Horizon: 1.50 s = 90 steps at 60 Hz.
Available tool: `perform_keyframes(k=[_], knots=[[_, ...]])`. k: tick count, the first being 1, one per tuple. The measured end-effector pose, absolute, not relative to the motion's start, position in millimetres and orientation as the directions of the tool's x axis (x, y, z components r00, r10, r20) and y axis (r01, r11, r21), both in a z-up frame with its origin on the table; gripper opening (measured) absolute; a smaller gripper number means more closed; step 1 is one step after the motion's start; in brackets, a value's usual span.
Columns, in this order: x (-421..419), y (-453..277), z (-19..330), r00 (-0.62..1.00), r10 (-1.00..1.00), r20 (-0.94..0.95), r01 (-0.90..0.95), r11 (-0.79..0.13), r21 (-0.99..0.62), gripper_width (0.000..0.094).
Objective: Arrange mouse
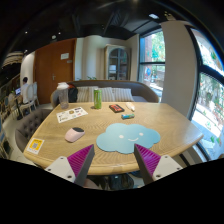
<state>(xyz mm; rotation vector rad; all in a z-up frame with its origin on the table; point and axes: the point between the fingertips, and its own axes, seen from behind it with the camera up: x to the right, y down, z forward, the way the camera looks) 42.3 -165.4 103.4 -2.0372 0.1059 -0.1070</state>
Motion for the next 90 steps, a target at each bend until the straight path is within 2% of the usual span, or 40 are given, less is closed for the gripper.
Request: perform_keyframes(k=[11,24,32,37,56,79,83,88,90], knots=[[49.7,-160.2,109.1,0.990,-0.108,0.095,0.032,-0.475,-0.880,0.0815],[38.8,-155.5,93.7,0.991,-0.069,0.111,0.058,-0.527,-0.848,0.0811],[-11.1,-134.6,69.7,0.999,0.035,0.037,0.049,-0.521,-0.852,0.0817],[-50.3,-112.5,56.1,0.993,0.115,0.005,0.062,-0.495,-0.867,0.0783],[-131.7,-44.7,-15.9,0.980,0.197,-0.029,0.098,-0.605,-0.790,0.0783],[-167.2,33.2,-15.1,0.986,0.167,-0.026,0.083,-0.609,-0.789,0.0768],[-169.0,44.0,-15.4,0.984,0.174,-0.026,0.086,-0.602,-0.794,0.0719],[-172.1,48.3,-15.8,0.980,0.200,-0.020,0.103,-0.589,-0.802,0.0534],[-173.1,47.9,-15.2,0.979,0.203,-0.021,0.104,-0.586,-0.804,0.0533]])
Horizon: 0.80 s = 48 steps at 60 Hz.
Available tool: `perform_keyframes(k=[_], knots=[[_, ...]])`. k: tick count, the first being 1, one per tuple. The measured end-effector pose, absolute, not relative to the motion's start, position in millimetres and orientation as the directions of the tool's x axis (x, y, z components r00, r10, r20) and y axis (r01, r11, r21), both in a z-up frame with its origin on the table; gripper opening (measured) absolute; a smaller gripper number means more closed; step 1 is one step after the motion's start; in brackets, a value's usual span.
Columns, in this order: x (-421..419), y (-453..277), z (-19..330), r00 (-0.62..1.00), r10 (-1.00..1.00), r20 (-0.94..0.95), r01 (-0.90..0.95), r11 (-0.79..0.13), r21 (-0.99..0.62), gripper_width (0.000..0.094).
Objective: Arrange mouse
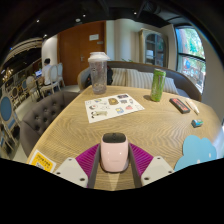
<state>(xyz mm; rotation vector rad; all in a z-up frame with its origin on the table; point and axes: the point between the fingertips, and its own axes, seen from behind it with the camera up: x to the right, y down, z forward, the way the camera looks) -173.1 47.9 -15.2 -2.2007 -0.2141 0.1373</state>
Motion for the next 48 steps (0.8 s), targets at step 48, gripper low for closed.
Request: perform_keyframes(k=[48], knots=[[130.0,-0.7,69.1,0.999,-0.016,0.040,0.028,-0.460,-0.888,0.0411]])
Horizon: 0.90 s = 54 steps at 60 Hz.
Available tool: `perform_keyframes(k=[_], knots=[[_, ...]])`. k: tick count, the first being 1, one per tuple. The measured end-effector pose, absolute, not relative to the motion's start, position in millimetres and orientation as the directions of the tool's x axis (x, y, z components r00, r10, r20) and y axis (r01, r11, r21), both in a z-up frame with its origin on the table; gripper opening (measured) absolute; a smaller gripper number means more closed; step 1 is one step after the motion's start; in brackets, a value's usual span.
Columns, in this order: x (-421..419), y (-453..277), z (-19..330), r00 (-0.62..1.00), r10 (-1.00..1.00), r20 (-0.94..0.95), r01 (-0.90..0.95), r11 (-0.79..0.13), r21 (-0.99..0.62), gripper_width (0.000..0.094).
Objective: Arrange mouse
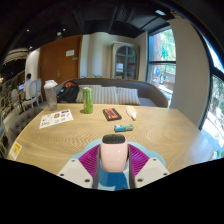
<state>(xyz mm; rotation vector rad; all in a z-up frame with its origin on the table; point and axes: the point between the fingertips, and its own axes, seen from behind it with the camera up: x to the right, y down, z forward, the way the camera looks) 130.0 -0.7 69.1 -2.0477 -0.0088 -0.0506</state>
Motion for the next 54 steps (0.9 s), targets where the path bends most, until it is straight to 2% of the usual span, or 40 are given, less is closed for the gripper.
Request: perform_keyframes(k=[3,19,21,30,36,43,54], knots=[[138.4,-6.2,46.0,1.000,-0.024,0.020,0.006,-0.486,-0.874,0.0412],[152.2,-15.7,-10.2,0.998,-0.023,-0.051,-0.055,-0.567,-0.822,0.0468],[152.6,-12.5,-7.7,0.999,-0.012,-0.035,-0.036,-0.543,-0.839,0.0473],[153.8,-15.1,-7.9,1.000,-0.007,-0.006,-0.009,-0.553,-0.833,0.0565],[164.8,-23.7,-2.7,0.996,-0.011,0.083,0.064,-0.543,-0.837,0.0857],[161.7,-50.6,2.8,0.993,0.023,0.115,0.109,-0.538,-0.836,0.0853],[125.4,-114.1,10.8,0.993,0.121,-0.014,0.051,-0.519,-0.853,0.0851]])
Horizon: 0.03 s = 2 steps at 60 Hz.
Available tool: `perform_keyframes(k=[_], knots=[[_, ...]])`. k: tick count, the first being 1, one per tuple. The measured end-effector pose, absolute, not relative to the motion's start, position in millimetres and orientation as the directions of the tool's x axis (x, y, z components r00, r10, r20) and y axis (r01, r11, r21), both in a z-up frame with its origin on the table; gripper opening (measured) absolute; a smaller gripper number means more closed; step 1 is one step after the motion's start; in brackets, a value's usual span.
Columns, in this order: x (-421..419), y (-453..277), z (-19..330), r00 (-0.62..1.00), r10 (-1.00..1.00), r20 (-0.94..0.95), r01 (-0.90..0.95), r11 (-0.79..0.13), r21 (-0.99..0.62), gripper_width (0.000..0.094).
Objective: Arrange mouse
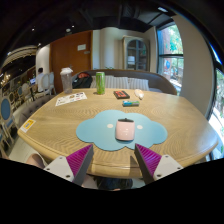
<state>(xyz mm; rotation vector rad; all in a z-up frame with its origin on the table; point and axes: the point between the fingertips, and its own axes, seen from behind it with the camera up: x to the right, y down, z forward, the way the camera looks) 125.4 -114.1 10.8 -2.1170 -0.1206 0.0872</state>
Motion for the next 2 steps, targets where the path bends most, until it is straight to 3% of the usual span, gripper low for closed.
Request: perform_keyframes(k=[2], knots=[[122.8,-124.4,12.6,0.992,0.123,-0.033,0.035,-0.510,-0.859,0.0852]])
